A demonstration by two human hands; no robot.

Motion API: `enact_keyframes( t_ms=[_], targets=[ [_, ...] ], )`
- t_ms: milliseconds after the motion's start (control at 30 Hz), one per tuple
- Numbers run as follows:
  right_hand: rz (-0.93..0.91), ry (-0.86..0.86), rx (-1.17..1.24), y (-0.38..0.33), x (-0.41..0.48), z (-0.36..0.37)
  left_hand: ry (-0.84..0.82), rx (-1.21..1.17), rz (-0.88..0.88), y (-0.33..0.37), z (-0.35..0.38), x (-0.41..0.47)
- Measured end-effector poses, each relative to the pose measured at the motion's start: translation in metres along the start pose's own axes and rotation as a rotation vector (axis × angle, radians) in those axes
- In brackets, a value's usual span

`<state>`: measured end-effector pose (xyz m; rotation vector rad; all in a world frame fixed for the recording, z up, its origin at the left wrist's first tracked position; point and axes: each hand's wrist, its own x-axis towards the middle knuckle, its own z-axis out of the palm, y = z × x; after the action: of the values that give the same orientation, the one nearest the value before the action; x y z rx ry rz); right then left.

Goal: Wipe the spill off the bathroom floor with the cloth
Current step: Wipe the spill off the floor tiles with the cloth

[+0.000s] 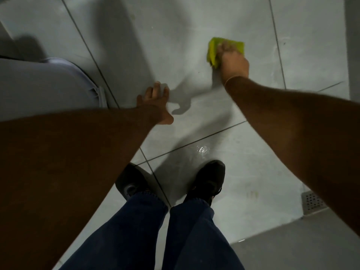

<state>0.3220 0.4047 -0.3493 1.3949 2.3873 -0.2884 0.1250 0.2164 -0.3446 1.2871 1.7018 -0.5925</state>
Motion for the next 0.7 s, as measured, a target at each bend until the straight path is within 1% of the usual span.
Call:
enact_keyframes(
  t_ms=[67,100,133,167,200,233,267,300,333,367,400,433,467,500,533,600,633,667,700],
  targets=[
    [0.168,-0.004,0.106,0.002,0.005,-0.004,-0.015,-0.001,0.008,0.0,-0.004,0.001],
    [0.192,-0.038,0.141,-0.008,-0.003,-0.005,-0.02,-0.007,0.01,0.0,-0.006,0.0],
    [0.172,-0.087,0.139,-0.026,-0.016,-0.002,-0.017,-0.009,0.008,0.0,-0.007,0.0],
    [0.116,-0.13,0.179,-0.046,-0.034,0.003,-0.011,-0.007,0.005,0.0,-0.008,-0.001],
    [0.004,-0.161,0.197,-0.064,-0.052,0.011,-0.013,-0.008,0.003,0.0,-0.008,-0.002],
    [-0.142,-0.138,0.173,-0.08,-0.072,0.023,-0.019,-0.013,0.0,0.002,-0.009,-0.002],
    [-0.287,-0.168,0.156,-0.092,-0.085,0.037,-0.021,-0.019,-0.007,0.003,-0.008,-0.002],
    [-0.374,-0.221,0.099,-0.097,-0.092,0.053,-0.016,-0.02,-0.016,0.004,-0.007,-0.002],
    [-0.398,-0.234,0.058,-0.093,-0.088,0.065,-0.005,-0.017,-0.023,0.005,-0.006,-0.002],
    [-0.47,-0.19,0.046,-0.085,-0.081,0.064,0.01,-0.012,-0.023,0.004,-0.005,-0.002],
    [-0.492,-0.155,0.052,-0.077,-0.073,0.049,0.024,-0.003,-0.017,0.004,-0.003,-0.002],
    [-0.457,-0.134,0.047,-0.067,-0.067,0.031,0.035,0.004,-0.008,0.002,0.0,-0.003],
    [-0.384,-0.156,0.021,-0.053,-0.06,0.02,0.043,0.006,0.001,0.002,0.001,-0.003],
    [-0.264,-0.131,0.003,-0.036,-0.049,0.015,0.047,0.003,0.007,0.001,0.002,-0.003],
    [-0.106,-0.094,0.008,-0.02,-0.036,0.009,0.05,-0.002,0.011,0.0,0.002,-0.003],
    [0.192,-0.029,0.11,0.005,-0.015,-0.003,0.052,-0.003,0.014,0.0,-0.001,-0.003],
    [0.285,-0.028,0.159,0.01,-0.008,-0.006,0.05,0.003,0.019,0.0,-0.002,-0.003],
    [0.319,-0.029,0.175,0.007,-0.005,-0.006,0.048,0.01,0.027,-0.001,-0.003,-0.002],
    [0.313,-0.031,0.187,-0.004,-0.006,-0.006,0.048,0.013,0.031,-0.001,-0.003,-0.002]
  ],
)
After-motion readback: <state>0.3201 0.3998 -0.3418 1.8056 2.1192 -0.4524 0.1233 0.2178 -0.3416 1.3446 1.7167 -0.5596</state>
